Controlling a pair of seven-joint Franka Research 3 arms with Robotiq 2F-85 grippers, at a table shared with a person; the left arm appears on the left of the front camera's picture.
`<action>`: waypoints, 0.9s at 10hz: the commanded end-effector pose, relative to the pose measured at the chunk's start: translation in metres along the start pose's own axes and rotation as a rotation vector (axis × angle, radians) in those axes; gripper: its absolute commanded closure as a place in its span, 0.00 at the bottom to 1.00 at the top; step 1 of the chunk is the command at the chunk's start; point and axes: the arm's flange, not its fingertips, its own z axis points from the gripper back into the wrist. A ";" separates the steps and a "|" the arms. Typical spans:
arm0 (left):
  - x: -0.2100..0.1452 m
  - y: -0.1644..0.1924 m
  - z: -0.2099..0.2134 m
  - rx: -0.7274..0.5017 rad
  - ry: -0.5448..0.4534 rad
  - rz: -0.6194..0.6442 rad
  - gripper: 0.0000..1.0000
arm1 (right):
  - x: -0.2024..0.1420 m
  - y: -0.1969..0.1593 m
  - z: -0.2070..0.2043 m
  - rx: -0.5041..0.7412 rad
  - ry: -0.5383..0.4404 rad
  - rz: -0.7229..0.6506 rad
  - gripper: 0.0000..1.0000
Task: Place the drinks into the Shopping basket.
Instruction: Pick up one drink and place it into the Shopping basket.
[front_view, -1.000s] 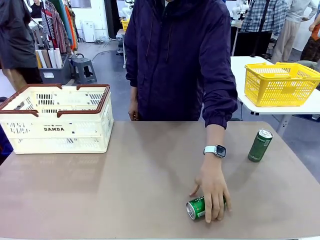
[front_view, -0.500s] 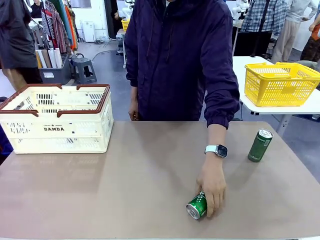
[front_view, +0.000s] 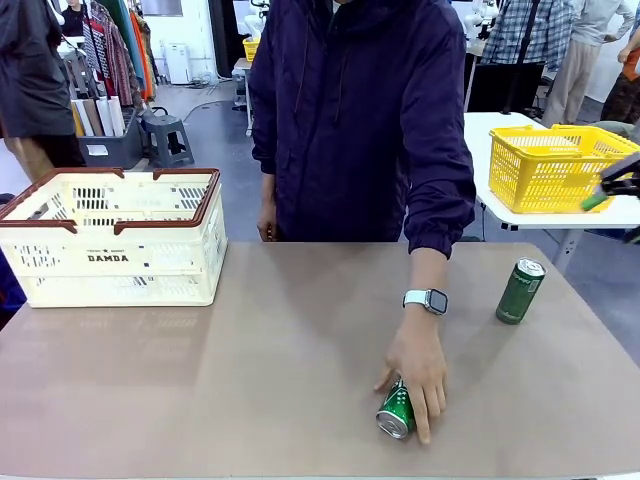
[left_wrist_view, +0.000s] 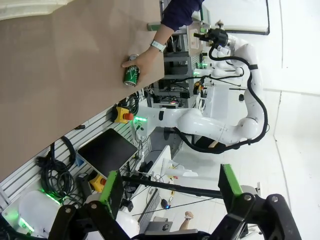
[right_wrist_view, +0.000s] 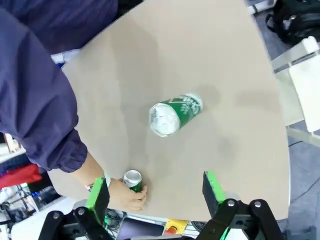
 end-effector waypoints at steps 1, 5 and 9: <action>-0.001 -0.003 -0.001 -0.012 -0.011 0.002 0.00 | -0.002 -0.008 0.006 -0.046 -0.015 0.007 0.00; -0.001 -0.003 -0.001 -0.012 -0.011 0.002 0.00 | -0.026 -0.117 0.085 0.122 -0.188 -0.215 0.00; -0.001 -0.003 -0.001 -0.012 -0.011 0.002 0.00 | -0.050 -0.190 0.104 0.211 -0.257 -0.363 0.00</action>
